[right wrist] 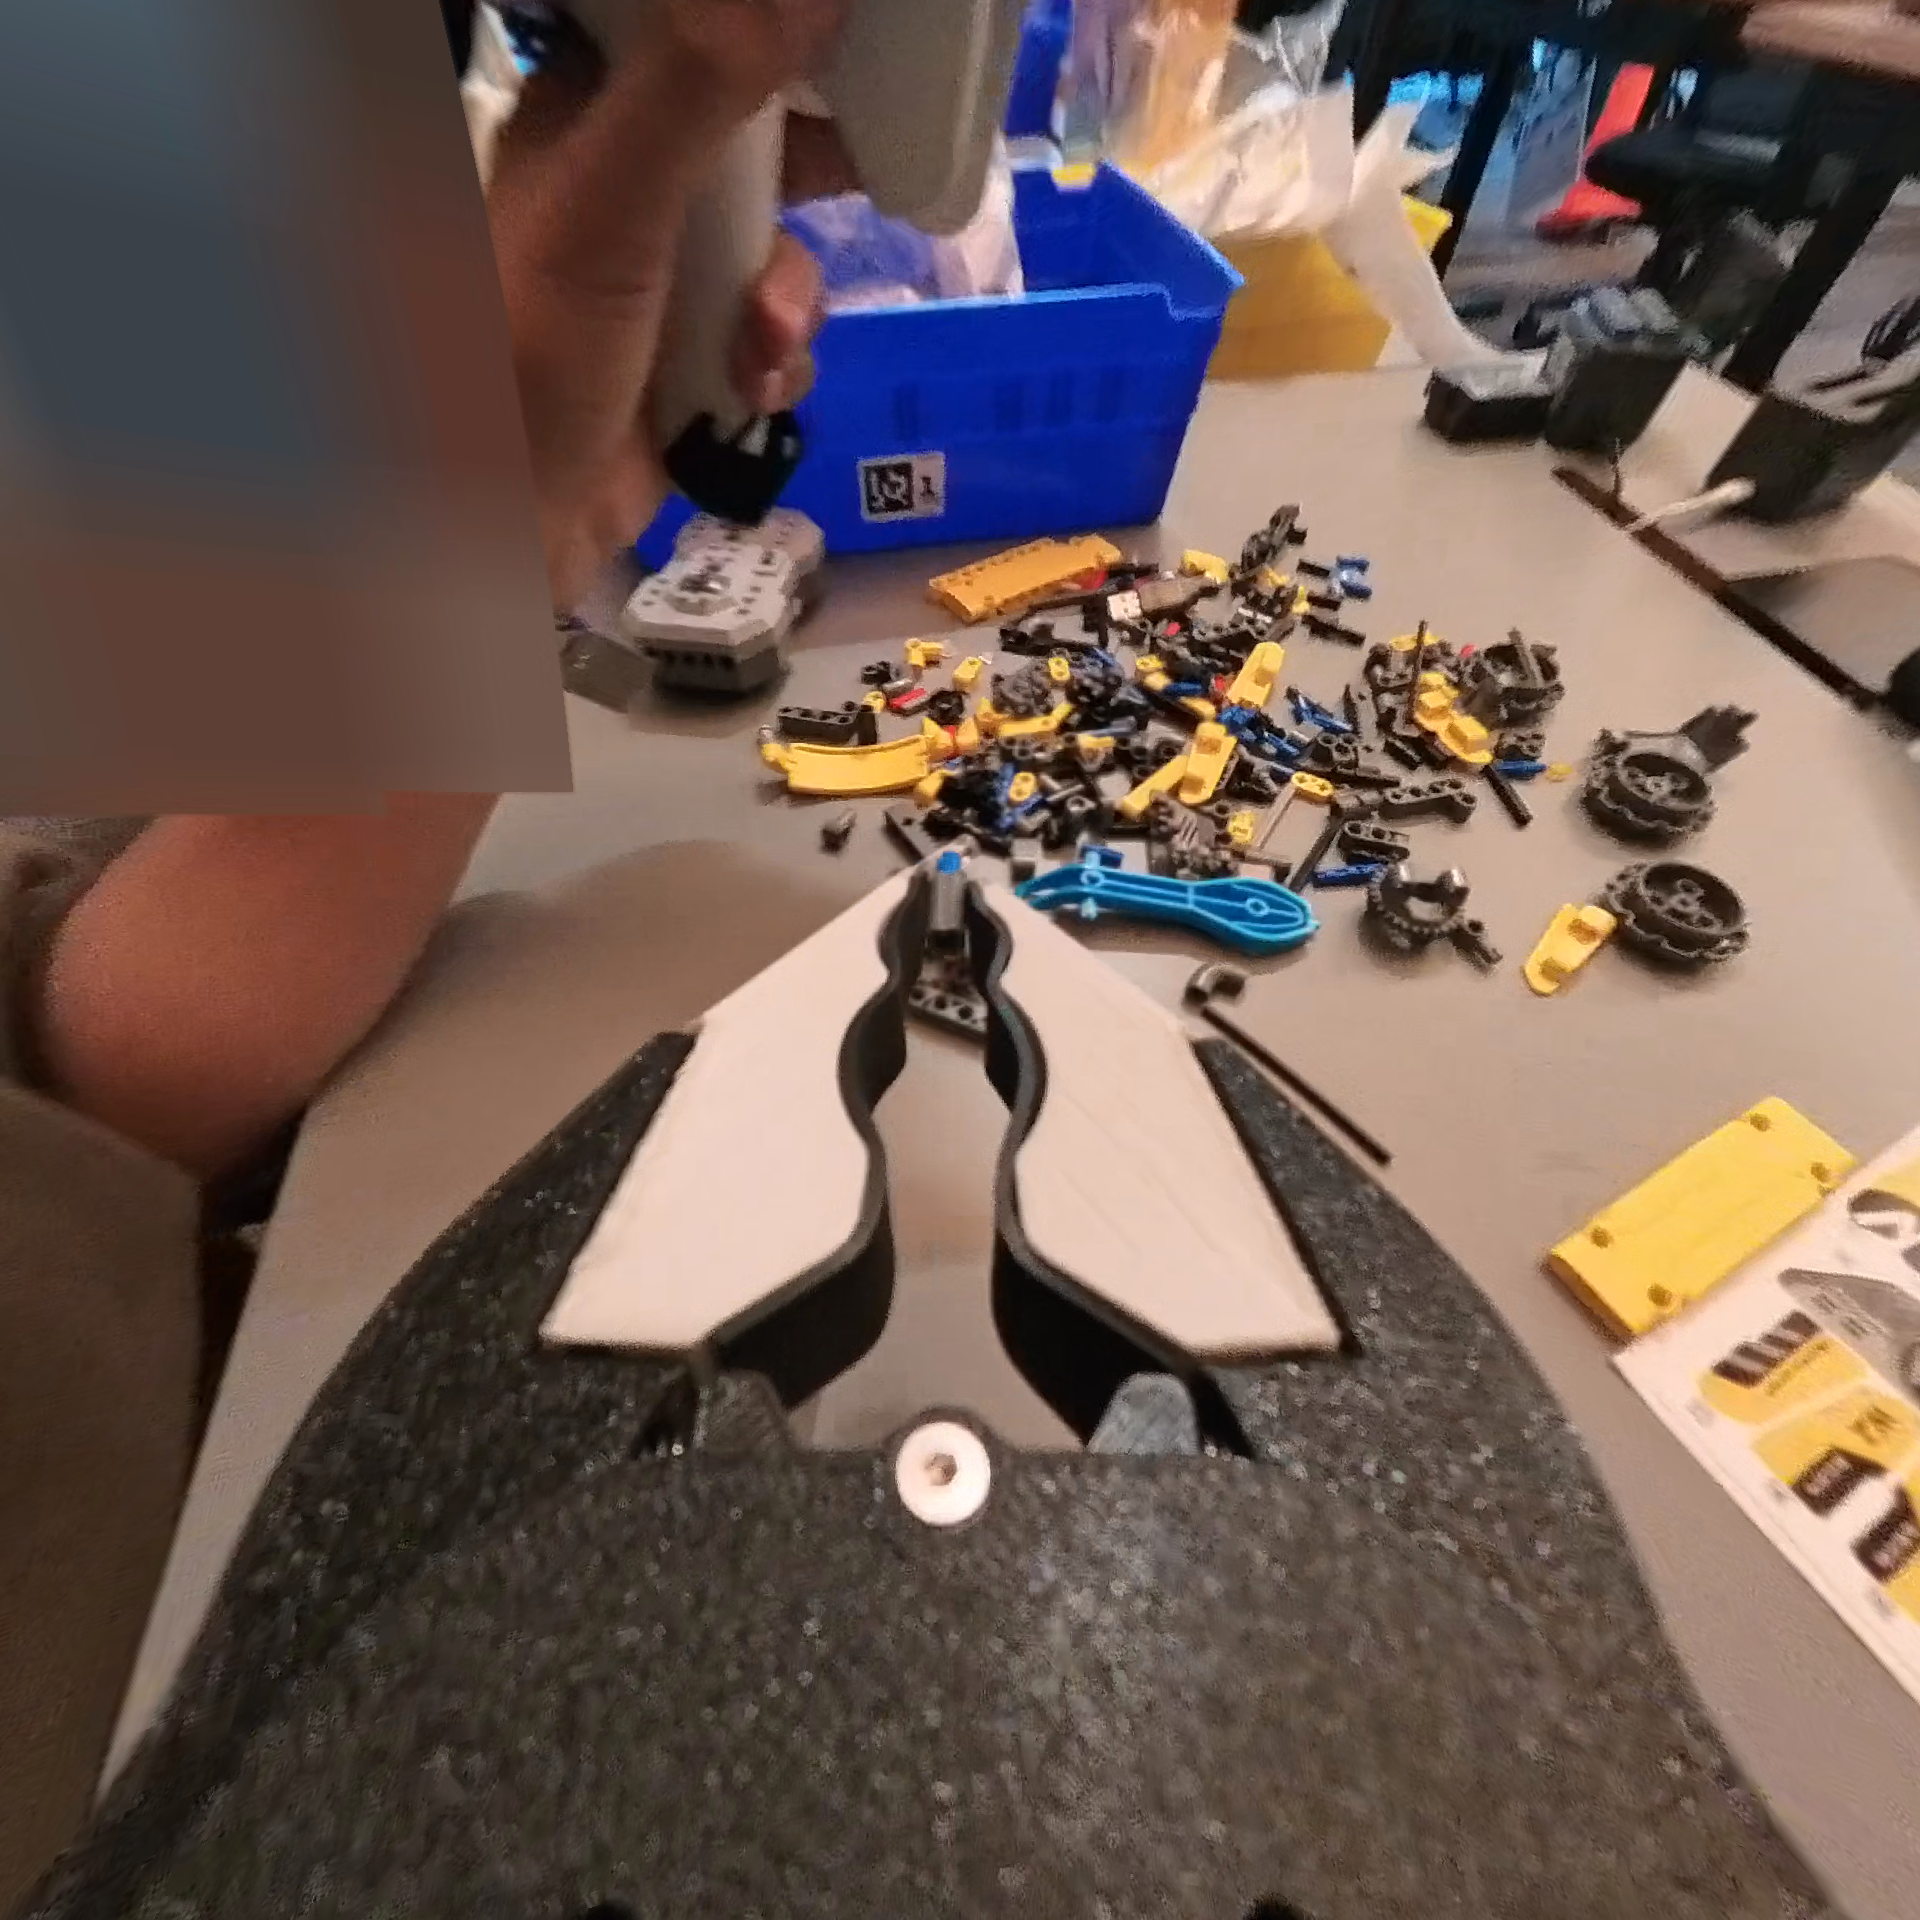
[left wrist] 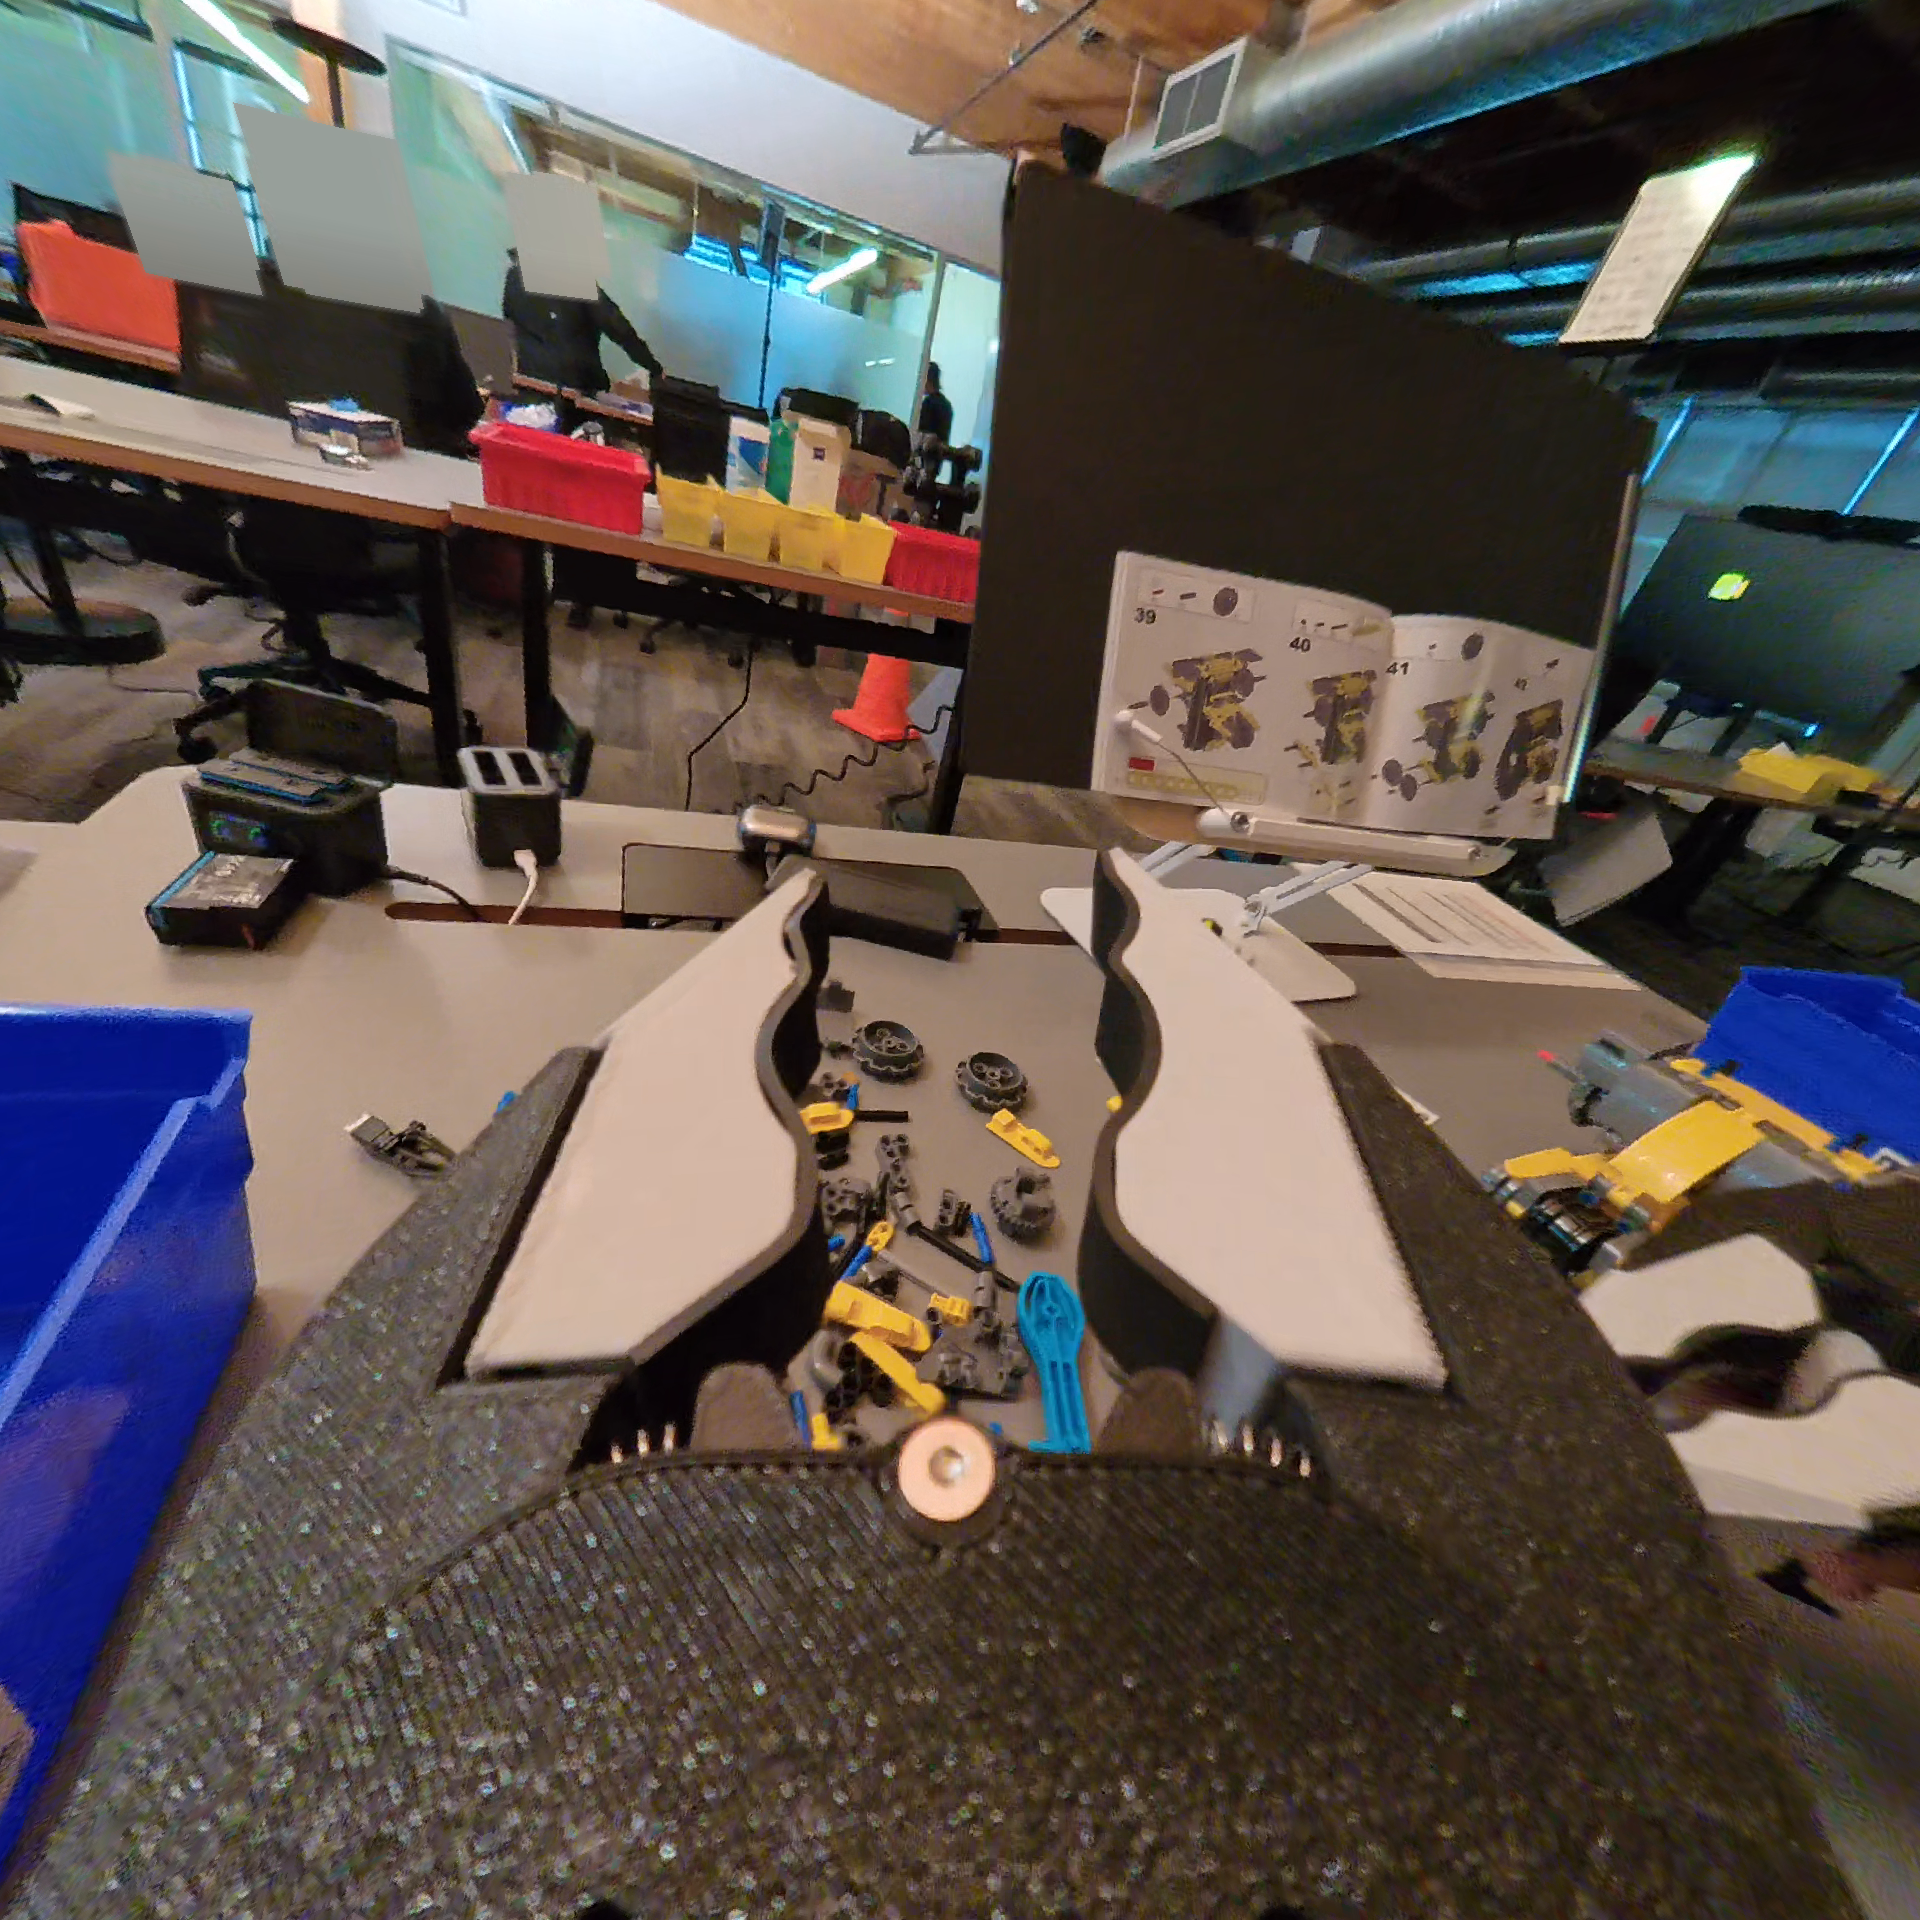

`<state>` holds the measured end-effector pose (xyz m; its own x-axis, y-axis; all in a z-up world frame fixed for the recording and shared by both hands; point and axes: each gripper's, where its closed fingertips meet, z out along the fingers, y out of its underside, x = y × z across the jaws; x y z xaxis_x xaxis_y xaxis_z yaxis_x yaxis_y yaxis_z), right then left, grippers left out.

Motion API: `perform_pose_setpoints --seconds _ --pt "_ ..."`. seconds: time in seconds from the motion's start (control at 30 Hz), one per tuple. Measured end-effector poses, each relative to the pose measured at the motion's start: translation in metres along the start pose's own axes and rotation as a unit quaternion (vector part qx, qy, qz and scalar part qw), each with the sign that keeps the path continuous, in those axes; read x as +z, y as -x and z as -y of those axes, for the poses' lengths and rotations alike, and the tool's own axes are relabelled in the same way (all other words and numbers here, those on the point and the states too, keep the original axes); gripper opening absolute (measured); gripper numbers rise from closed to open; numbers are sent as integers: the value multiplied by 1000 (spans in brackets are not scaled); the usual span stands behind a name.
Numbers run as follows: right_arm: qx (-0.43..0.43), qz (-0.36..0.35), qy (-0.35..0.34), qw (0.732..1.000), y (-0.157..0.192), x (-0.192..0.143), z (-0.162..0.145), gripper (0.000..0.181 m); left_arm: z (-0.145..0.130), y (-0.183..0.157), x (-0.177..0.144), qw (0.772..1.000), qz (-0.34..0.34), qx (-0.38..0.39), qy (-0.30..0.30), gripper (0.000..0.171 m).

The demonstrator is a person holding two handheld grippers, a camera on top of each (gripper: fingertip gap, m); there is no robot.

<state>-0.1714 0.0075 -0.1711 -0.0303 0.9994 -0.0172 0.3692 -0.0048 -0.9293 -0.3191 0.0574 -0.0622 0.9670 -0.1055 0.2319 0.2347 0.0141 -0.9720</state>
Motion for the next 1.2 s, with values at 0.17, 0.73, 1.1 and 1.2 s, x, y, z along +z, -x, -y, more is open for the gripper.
perform_pose_setpoints --seconds 0.17,0.73,1.1,1.2 --pt "64 -14 51 997 -31 45 -26 8 -21 17 9 999 10 13 41 49" --pt "78 -3 -27 997 -6 19 -22 17 -30 33 8 997 41 8 61 46" --pt "92 38 -7 995 6 25 -29 28 -34 50 3 991 109 26 75 7" --pt "117 49 -16 992 3 23 -28 27 -38 50 5 990 108 19 84 5"
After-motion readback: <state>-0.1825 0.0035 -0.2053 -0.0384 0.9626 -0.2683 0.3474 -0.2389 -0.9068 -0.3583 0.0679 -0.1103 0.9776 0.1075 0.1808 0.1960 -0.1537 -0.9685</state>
